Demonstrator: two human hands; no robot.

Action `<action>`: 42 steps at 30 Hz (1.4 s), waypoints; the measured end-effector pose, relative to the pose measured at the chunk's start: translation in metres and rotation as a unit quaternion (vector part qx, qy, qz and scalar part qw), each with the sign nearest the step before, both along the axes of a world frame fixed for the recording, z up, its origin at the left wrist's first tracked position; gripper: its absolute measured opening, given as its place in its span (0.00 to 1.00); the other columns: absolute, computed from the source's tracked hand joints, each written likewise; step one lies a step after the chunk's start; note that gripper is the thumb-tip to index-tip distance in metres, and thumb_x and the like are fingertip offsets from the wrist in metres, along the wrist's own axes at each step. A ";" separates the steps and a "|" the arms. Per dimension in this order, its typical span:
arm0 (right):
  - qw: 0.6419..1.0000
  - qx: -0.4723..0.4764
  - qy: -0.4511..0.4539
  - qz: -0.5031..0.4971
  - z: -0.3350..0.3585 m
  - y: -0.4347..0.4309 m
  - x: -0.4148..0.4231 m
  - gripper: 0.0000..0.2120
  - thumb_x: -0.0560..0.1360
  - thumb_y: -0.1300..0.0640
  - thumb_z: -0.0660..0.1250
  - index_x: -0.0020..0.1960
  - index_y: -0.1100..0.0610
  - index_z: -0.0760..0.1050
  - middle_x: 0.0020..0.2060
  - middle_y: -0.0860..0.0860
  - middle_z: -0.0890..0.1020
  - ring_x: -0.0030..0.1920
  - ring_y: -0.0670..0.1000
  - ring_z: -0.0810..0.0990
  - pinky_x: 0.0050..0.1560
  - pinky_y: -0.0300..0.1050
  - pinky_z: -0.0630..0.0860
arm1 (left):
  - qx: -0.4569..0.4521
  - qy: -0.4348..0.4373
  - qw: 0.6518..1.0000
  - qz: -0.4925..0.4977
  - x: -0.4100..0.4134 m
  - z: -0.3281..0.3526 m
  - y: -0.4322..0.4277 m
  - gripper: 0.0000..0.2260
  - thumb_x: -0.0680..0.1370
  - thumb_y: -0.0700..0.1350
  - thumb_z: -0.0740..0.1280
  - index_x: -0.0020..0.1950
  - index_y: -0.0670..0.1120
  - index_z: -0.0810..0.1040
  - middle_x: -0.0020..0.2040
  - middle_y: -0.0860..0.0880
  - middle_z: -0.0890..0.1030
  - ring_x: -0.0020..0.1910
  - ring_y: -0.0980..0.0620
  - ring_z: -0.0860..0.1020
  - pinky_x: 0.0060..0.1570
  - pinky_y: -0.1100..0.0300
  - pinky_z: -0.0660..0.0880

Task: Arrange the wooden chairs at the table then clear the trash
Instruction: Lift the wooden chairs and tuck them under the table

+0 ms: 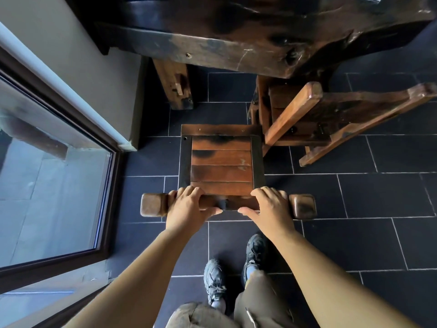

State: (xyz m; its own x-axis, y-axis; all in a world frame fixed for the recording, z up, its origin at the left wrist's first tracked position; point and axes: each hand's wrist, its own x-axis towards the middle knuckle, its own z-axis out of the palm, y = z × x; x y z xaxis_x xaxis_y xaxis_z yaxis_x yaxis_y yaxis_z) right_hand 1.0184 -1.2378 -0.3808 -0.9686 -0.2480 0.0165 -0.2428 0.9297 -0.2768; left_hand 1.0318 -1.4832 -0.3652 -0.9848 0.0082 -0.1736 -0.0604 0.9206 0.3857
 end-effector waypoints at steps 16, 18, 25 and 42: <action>1.000 -0.005 0.007 0.006 -0.002 0.008 -0.119 0.23 0.67 0.35 0.73 0.46 0.54 0.76 0.43 0.50 0.80 0.45 0.57 0.78 0.46 0.53 0.68 | -0.024 -0.004 1.000 0.009 -0.111 -0.002 0.011 0.27 0.69 0.70 0.68 0.57 0.52 0.76 0.55 0.53 0.78 0.57 0.47 0.72 0.61 0.51 0.62; 1.000 -0.009 0.006 0.004 -0.001 0.009 -0.135 0.23 0.67 0.35 0.73 0.47 0.54 0.76 0.43 0.50 0.80 0.45 0.56 0.78 0.47 0.53 0.68 | -0.024 -0.007 1.000 0.014 -0.126 -0.002 0.013 0.27 0.69 0.70 0.68 0.57 0.52 0.76 0.55 0.53 0.78 0.57 0.47 0.72 0.61 0.52 0.61; 1.000 -0.014 -0.009 0.005 0.002 0.005 -0.196 0.23 0.69 0.35 0.72 0.51 0.54 0.76 0.47 0.50 0.81 0.50 0.55 0.78 0.52 0.52 0.67 | -0.020 -0.013 0.999 0.025 -0.182 0.003 0.014 0.25 0.70 0.69 0.68 0.57 0.52 0.76 0.57 0.53 0.77 0.59 0.47 0.70 0.61 0.53 0.59; 1.000 -0.012 0.001 0.005 0.003 -0.009 -0.286 0.25 0.70 0.35 0.70 0.52 0.55 0.76 0.49 0.51 0.80 0.51 0.55 0.78 0.53 0.53 0.66 | 0.007 -0.019 0.999 0.033 -0.275 0.006 0.002 0.25 0.71 0.67 0.69 0.58 0.52 0.75 0.57 0.53 0.76 0.58 0.49 0.69 0.56 0.53 0.70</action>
